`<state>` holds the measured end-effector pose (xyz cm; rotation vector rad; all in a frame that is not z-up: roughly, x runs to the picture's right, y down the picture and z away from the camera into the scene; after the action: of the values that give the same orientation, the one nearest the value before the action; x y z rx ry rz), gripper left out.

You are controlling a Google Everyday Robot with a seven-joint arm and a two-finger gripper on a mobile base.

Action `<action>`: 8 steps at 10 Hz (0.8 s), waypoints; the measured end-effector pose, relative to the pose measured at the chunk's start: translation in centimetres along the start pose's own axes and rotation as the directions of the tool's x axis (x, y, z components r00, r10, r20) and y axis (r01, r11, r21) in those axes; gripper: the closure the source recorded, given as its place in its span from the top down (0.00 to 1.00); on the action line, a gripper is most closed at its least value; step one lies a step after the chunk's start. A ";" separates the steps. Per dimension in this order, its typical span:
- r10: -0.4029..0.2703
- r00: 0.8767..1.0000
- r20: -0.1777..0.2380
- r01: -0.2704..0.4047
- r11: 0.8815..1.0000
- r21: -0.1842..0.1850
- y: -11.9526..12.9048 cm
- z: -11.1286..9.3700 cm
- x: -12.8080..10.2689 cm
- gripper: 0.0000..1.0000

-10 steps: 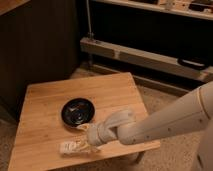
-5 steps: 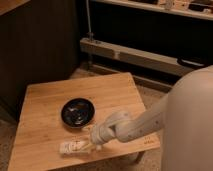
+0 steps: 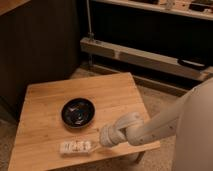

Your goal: Place the bottle in the ceramic bowl

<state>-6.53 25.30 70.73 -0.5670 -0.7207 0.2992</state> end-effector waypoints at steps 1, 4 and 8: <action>-0.001 1.000 0.002 0.001 1.000 -0.005 0.1 0.3 0.0 0.65; -0.004 1.000 0.012 0.004 1.000 -0.021 0.3 1.8 0.0 0.65; -0.015 1.000 0.022 0.016 0.999 -0.035 0.5 3.0 -0.3 0.65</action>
<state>-8.87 26.78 72.13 -0.5919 -0.7517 0.2790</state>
